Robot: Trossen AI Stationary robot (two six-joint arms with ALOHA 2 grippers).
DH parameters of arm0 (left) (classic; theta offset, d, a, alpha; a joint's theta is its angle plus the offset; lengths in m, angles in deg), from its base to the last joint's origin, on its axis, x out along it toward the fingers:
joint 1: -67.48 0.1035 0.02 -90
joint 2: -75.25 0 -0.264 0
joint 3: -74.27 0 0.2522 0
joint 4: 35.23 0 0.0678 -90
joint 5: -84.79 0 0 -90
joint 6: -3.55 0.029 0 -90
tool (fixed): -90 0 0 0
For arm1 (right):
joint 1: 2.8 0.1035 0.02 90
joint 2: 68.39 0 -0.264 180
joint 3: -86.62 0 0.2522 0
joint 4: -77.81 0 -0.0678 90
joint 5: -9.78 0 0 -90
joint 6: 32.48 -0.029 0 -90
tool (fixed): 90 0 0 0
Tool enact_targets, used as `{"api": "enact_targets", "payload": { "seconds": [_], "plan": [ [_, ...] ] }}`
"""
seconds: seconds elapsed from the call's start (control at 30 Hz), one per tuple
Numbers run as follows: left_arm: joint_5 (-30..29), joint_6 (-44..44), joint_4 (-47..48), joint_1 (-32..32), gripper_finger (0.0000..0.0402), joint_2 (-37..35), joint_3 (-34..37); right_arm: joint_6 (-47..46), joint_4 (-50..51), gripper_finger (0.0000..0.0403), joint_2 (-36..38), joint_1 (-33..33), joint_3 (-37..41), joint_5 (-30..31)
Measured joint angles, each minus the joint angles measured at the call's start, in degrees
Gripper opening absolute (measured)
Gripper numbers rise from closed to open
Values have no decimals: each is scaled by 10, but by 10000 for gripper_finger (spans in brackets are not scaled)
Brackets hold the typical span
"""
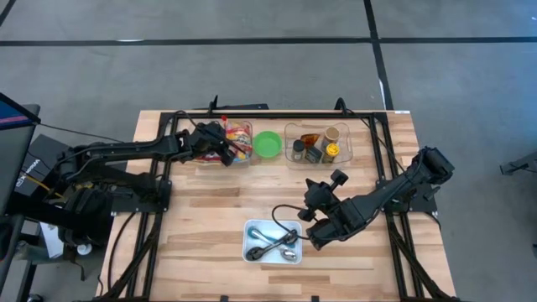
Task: Pick & Place Food Item
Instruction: Put the orange noodle pack into the left transparent bin
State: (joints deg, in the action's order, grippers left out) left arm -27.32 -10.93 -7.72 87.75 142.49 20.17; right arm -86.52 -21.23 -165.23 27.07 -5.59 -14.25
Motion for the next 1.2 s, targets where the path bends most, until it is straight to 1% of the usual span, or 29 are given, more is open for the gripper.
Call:
{"api": "enact_targets", "payload": {
  "seconds": [0.23,0.47,0.6,0.73,0.93,1.03,1.13,1.2],
  "plan": [
    [0,-3,18,0,144,0,0,0,0,1,0,0,0,0],
    [-1,-43,45,0,182,-7,0,0,0,1,0,0,0,0],
    [19,-53,56,0,192,-21,0,0,0,1,0,0,0,-1],
    [40,-58,69,0,193,-42,0,0,0,1,0,0,0,-1],
    [44,-60,102,0,183,-82,0,0,-2,1,0,0,0,-3],
    [45,-60,97,1,177,-103,0,0,-2,1,0,0,0,-3],
    [38,-51,50,2,170,-120,0,0,-2,1,0,0,0,-3],
    [30,-39,1,2,163,-124,0,0,-4,1,0,0,0,-2]
  ]
}}
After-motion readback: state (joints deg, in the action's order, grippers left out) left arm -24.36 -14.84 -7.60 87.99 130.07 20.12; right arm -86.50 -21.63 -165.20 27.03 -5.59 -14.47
